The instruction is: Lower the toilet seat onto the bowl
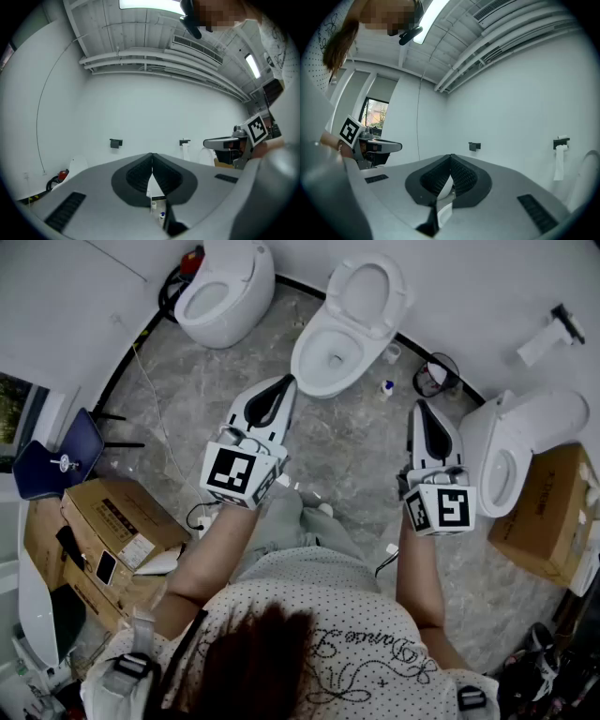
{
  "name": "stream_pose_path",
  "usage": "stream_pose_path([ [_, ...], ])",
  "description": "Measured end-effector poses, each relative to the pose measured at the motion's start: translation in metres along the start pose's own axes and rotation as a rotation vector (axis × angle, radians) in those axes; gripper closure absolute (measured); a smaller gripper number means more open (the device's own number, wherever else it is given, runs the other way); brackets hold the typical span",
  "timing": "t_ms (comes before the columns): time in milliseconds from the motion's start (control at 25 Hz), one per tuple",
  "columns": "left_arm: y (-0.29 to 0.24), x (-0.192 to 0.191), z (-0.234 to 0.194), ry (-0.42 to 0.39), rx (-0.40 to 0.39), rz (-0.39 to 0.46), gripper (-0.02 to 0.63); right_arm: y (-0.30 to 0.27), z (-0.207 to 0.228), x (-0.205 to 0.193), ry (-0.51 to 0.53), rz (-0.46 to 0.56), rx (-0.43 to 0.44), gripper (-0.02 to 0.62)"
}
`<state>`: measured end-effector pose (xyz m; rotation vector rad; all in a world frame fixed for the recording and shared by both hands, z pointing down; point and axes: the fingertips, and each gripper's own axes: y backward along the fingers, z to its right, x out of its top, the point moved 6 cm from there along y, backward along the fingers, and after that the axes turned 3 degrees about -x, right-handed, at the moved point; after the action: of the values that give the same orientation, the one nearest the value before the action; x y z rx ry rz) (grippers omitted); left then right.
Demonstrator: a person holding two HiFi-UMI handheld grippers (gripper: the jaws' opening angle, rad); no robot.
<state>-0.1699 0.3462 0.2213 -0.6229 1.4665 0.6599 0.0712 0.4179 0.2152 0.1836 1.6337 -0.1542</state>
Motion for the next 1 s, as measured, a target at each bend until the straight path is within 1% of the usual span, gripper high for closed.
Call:
stream_pose_path([
  [200,-0.002,0.000,0.004,0.028,-0.017,0.005,0.601,0.000,-0.001,0.001,-0.011,0.001,-0.004,0.583],
  [320,-0.003,-0.001,0.007,0.040,-0.021,0.000,0.601,0.003,0.000,0.002,-0.038,0.014,-0.013,0.582],
  [480,-0.011,-0.006,0.015,0.074,-0.013,-0.031,0.600,0.011,0.013,0.000,-0.079,0.010,-0.031,0.581],
  [520,-0.016,-0.007,0.020,0.079,-0.016,-0.034,0.598,0.013,0.019,-0.001,-0.091,0.012,-0.028,0.571],
  [560,-0.021,-0.007,0.026,0.082,-0.020,-0.034,0.594,0.015,0.026,-0.001,-0.103,0.013,-0.020,0.542],
  [600,-0.028,-0.007,0.033,0.086,-0.024,-0.035,0.562,0.017,0.034,-0.002,-0.116,0.013,-0.009,0.481],
  [640,-0.034,-0.007,0.040,0.091,-0.026,-0.039,0.514,0.018,0.041,-0.003,-0.129,0.012,0.004,0.401],
  [720,-0.043,-0.007,0.049,0.105,-0.023,-0.045,0.431,0.019,0.052,-0.004,-0.152,0.018,0.031,0.324],
  [760,-0.045,-0.006,0.052,0.113,-0.019,-0.043,0.407,0.018,0.056,-0.003,-0.159,0.028,0.045,0.284],
  [880,-0.051,-0.001,0.056,0.119,0.002,-0.031,0.335,0.013,0.059,0.002,-0.175,0.073,0.096,0.244],
  [1000,-0.057,0.005,0.058,0.100,0.001,-0.027,0.295,0.005,0.060,0.005,-0.179,0.093,0.131,0.206],
])
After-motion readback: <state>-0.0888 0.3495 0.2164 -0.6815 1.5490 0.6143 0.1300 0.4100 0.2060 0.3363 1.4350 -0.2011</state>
